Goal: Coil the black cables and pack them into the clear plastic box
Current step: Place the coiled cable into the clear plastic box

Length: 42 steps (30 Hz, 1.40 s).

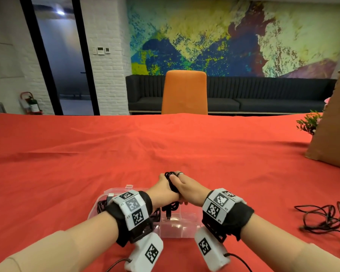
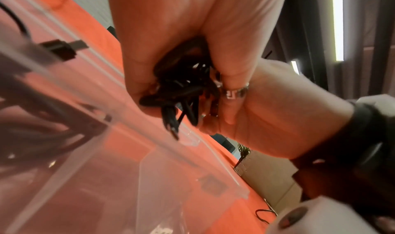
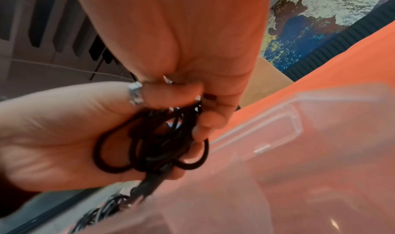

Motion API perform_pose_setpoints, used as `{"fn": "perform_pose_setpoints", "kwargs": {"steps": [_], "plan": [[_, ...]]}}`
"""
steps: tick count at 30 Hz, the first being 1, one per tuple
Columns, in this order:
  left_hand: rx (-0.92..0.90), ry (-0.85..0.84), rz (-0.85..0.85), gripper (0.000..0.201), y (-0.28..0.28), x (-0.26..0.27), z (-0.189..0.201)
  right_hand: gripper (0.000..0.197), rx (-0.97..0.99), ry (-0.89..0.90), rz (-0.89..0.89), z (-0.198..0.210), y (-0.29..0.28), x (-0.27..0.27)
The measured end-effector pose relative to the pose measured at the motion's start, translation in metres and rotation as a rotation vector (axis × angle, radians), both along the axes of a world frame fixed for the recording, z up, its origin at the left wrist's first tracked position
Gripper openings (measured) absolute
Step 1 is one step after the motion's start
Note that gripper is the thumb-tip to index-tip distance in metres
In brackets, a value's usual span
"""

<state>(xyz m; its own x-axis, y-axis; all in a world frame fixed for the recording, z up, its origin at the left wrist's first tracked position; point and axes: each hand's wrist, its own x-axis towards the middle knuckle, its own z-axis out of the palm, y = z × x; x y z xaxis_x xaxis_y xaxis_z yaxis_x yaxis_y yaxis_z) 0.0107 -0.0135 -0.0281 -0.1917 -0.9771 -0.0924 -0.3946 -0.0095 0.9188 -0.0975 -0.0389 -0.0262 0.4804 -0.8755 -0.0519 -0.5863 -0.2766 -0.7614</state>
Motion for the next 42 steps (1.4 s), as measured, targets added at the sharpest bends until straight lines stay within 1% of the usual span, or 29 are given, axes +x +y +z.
{"fn": "perform_pose_setpoints", "kwargs": {"steps": [1, 3, 4, 5, 7, 8, 10, 13, 14, 17, 18, 20, 23, 25, 27, 29, 31, 32, 34, 36, 38, 40, 42], "plan": [[0.033, 0.006, -0.014, 0.044, 0.001, 0.001, -0.001, 0.027, 0.007, -0.003, -0.006, -0.002, -0.001, 0.0], [0.127, 0.045, -0.021, 0.08, 0.003, 0.003, -0.004, 0.027, 0.008, -0.014, -0.011, -0.006, -0.003, -0.001], [0.171, 0.102, -0.02, 0.092, 0.004, 0.004, -0.006, 0.027, 0.012, -0.024, -0.006, -0.008, -0.004, -0.002], [0.21, 0.176, -0.014, 0.097, 0.004, 0.006, -0.008, 0.027, 0.021, -0.032, -0.002, -0.011, -0.005, -0.003], [0.267, 0.278, 0.003, 0.095, 0.005, 0.01, -0.011, 0.024, 0.034, -0.032, -0.008, -0.02, -0.007, -0.006], [0.278, 0.267, -0.014, 0.09, 0.006, 0.012, -0.012, 0.024, 0.035, -0.025, -0.009, -0.023, -0.007, -0.007], [0.272, 0.165, -0.089, 0.086, 0.007, 0.02, -0.013, 0.029, 0.014, -0.003, -0.007, -0.026, -0.005, -0.009], [0.238, 0.036, -0.161, 0.087, 0.008, 0.026, -0.019, 0.028, -0.075, 0.018, -0.003, -0.03, 0.0, -0.011], [0.218, -0.012, -0.172, 0.089, 0.007, 0.027, -0.021, 0.028, -0.097, 0.017, -0.008, -0.032, 0.0, -0.012], [0.123, -0.177, -0.175, 0.104, 0.007, 0.029, -0.024, 0.026, -0.14, 0.019, -0.034, -0.036, 0.002, -0.009], [0.104, -0.218, -0.169, 0.104, 0.008, 0.028, -0.024, 0.026, -0.163, 0.023, -0.038, -0.036, 0.003, -0.008], [0.065, -0.304, -0.14, 0.094, 0.008, 0.025, -0.023, 0.026, -0.193, 0.024, -0.072, -0.039, 0.007, -0.006], [-0.031, -0.447, -0.081, 0.079, 0.013, 0.02, -0.019, 0.018, -0.142, -0.012, -0.161, -0.044, 0.01, -0.005], [-0.064, -0.52, -0.044, 0.076, 0.018, 0.017, -0.016, 0.016, -0.165, 0.037, -0.146, -0.042, 0.01, -0.003], [-0.099, -0.558, -0.018, 0.073, 0.023, 0.016, -0.014, 0.02, -0.254, 0.139, -0.087, -0.039, 0.009, -0.004], [-0.159, -0.577, -0.012, 0.061, 0.025, 0.017, -0.011, 0.024, -0.371, 0.222, -0.044, -0.038, 0.008, -0.007], [-0.223, -0.566, -0.01, 0.048, 0.027, 0.018, -0.009, 0.027, -0.428, 0.243, -0.033, -0.039, 0.006, -0.01], [-0.241, -0.553, -0.009, 0.046, 0.027, 0.019, -0.009, 0.028, -0.438, 0.234, -0.03, -0.039, 0.006, -0.012], [-0.26, -0.539, -0.003, 0.048, 0.026, 0.02, -0.011, 0.029, -0.454, 0.224, -0.011, -0.041, 0.005, -0.014], [-0.234, -0.515, 0.022, 0.054, 0.025, 0.022, -0.014, 0.029, -0.481, 0.227, 0.007, -0.042, 0.003, -0.016], [-0.213, -0.516, 0.049, 0.051, 0.024, 0.023, -0.016, 0.031, -0.496, 0.211, -0.003, -0.042, 0.002, -0.019], [-0.219, -0.572, 0.049, 0.05, 0.022, 0.022, -0.017, 0.036, -0.507, 0.253, 0.002, -0.042, 0.003, -0.02], [-0.257, -0.683, 0.017, 0.049, 0.021, 0.02, -0.016, 0.035, -0.5, 0.293, 0.037, -0.041, 0.003, -0.019]]}}
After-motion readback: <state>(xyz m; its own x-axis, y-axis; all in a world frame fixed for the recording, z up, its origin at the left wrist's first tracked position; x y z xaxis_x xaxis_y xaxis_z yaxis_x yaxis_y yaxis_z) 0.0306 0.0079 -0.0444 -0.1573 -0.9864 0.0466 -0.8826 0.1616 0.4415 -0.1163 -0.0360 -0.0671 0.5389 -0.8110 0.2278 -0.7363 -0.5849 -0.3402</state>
